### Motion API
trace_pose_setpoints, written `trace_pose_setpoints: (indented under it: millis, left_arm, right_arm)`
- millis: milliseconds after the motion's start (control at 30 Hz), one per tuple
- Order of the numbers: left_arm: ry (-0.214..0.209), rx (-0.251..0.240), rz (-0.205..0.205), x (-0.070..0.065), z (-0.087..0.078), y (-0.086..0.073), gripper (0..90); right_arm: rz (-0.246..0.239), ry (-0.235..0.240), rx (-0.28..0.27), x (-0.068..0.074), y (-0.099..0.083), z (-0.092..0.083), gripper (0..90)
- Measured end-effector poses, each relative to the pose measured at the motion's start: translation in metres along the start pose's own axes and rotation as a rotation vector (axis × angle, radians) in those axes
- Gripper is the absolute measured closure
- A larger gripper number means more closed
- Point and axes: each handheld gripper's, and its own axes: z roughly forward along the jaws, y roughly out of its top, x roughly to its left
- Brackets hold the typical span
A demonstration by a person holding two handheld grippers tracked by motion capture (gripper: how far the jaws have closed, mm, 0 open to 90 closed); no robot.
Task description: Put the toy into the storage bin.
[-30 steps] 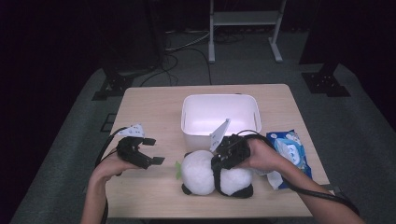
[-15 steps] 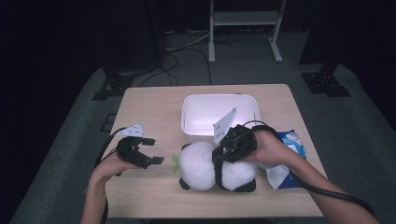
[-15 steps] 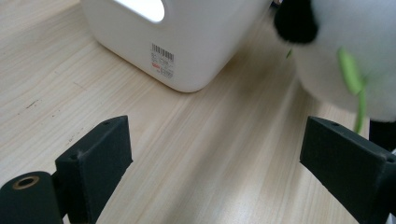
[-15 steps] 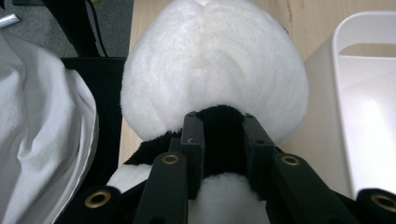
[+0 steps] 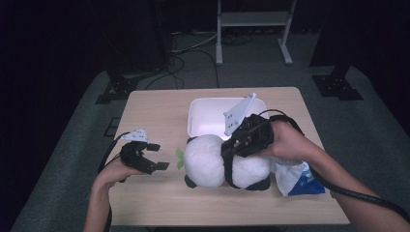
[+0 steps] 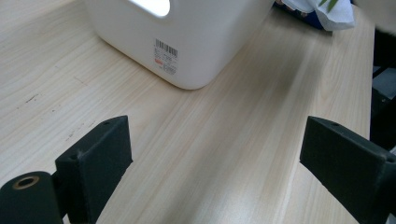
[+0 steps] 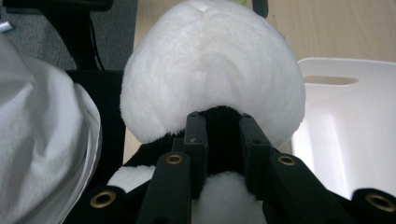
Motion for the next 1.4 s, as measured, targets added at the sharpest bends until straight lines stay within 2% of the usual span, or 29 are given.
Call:
trace_pose_setpoints:
  millis: [533,1033,1400]
  left_arm:
    - [-0.001,-0.015,-0.029,0.006,-0.001,-0.005,7.8]
    - [-0.003,-0.015,-0.041,0.01,-0.002,-0.008,7.8]
    - [-0.004,-0.018,-0.054,0.013,-0.003,-0.012,7.8]
  right_arm:
    - [0.002,-0.034,-0.014,-0.019,0.017,-0.028,78.7]
    - [0.012,-0.08,-0.011,-0.047,0.032,-0.05,79.6]
    - [0.022,-0.094,0.005,-0.074,0.039,-0.055,80.1]
